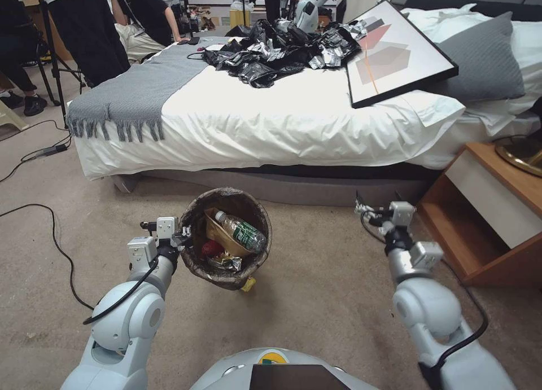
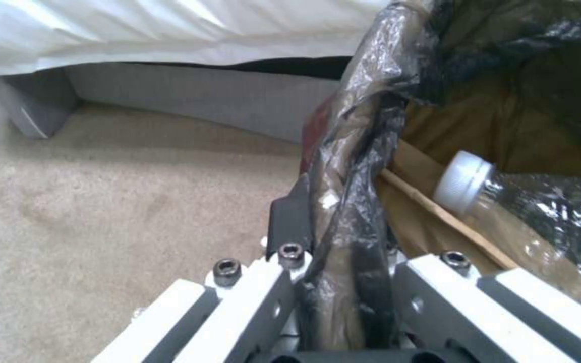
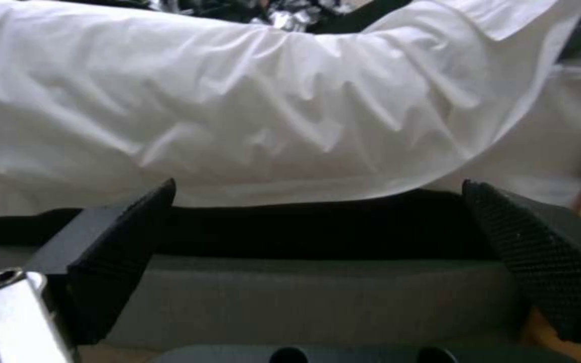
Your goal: Pick up the trash bin, then pick up the garbage from the floor and place it into the trash bin.
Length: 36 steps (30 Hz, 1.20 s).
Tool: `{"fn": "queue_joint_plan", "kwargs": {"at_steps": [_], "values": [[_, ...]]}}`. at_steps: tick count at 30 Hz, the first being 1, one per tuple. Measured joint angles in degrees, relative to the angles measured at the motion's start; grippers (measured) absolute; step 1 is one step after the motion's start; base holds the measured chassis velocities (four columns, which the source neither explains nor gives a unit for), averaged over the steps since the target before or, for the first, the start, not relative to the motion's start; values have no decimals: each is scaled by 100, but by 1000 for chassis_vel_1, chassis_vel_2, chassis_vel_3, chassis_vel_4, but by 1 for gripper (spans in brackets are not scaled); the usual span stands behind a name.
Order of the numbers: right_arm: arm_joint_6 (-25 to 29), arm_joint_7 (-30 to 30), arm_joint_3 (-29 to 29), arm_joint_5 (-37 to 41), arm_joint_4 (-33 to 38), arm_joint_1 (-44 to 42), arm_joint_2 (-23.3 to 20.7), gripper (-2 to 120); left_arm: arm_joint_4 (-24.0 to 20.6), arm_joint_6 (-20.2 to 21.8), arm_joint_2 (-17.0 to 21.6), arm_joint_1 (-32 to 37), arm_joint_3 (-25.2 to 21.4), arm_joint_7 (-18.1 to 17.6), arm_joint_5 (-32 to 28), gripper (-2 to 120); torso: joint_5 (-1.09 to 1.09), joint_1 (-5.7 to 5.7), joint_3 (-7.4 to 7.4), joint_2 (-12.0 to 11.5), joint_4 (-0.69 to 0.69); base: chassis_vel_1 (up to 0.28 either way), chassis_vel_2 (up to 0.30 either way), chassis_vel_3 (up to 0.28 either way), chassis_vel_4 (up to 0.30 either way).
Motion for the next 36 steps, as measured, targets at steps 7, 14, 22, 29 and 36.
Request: {"fn": "queue_joint_plan", "kwargs": {"at_steps": [7, 14, 22, 29, 36], "values": [[776, 67, 133, -611, -392, 213, 582, 100, -39, -41, -12, 89, 39, -6, 51, 0, 0, 0, 0, 0, 3, 0, 0, 0, 0], [822, -9, 114, -882, -466, 215, 750, 100, -73, -10, -23, 92, 42, -45, 43, 0, 1, 0, 1, 0, 0, 0, 0, 0, 0], [836, -34, 4, -929, -515, 222, 701, 100, -85, 0, -45, 83, 12, -49, 30, 0, 1, 0, 1, 0, 0, 0, 0, 0, 0], [849, -34, -105, -1000, -539, 207, 855, 100, -85, 1, -47, 83, -13, -49, 26, 0, 1, 0, 1, 0, 2, 15, 15, 13, 11], [893, -47, -119, -1088, -565, 171, 925, 100, -74, 2, -66, 80, -13, -44, 32, 0, 1, 0, 1, 0, 1, 24, 25, 15, 34]]}}
